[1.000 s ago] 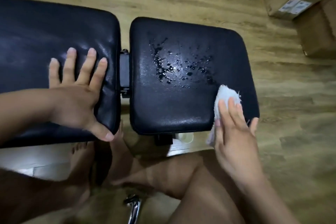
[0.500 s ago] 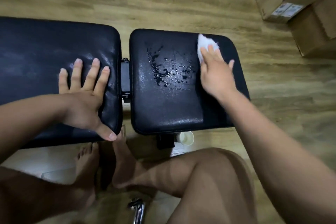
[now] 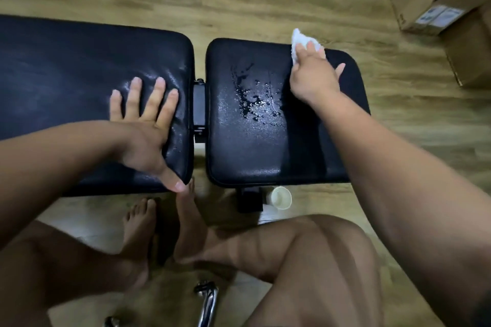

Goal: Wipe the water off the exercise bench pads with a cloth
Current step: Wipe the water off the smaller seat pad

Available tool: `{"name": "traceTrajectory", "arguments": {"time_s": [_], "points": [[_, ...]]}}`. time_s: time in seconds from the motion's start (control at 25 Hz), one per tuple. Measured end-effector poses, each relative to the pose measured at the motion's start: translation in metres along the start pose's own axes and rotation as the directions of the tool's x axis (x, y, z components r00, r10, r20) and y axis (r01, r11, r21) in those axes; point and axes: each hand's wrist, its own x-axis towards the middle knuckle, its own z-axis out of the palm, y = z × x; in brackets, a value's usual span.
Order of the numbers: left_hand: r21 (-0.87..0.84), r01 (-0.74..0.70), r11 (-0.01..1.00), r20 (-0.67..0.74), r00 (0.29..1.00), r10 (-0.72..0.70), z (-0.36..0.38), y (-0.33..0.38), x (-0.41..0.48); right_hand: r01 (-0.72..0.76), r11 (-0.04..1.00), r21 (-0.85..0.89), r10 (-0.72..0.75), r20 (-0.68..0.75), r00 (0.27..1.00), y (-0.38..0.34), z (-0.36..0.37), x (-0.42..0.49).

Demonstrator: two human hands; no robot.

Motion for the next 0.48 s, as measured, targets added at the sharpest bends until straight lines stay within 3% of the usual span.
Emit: {"name": "traceTrajectory", "arguments": {"time_s": [0.16, 0.28, 0.36, 0.48], "points": [[-0.008, -0.029, 1.000, -0.012, 1.000, 0.029, 0.006, -0.006, 0.007, 0.031, 0.998, 0.054, -0.024, -0.114, 0.993, 0.018, 0.027, -0.133], [0.005, -0.039, 0.999, -0.019, 0.999, 0.039, 0.009, -0.011, 0.015, 0.070, 0.998, 0.002, -0.069, -0.081, 0.994, 0.026, 0.042, -0.222], [0.008, -0.019, 1.000, -0.013, 1.000, 0.020, 0.007, -0.008, 0.013, 0.082, 0.994, -0.066, -0.084, -0.023, 0.996, 0.022, 0.034, -0.176], [0.036, -0.007, 0.999, -0.002, 1.000, 0.007, 0.007, -0.006, 0.008, 0.065, 0.998, -0.017, -0.065, -0.050, 0.997, 0.004, 0.019, -0.057]]}}
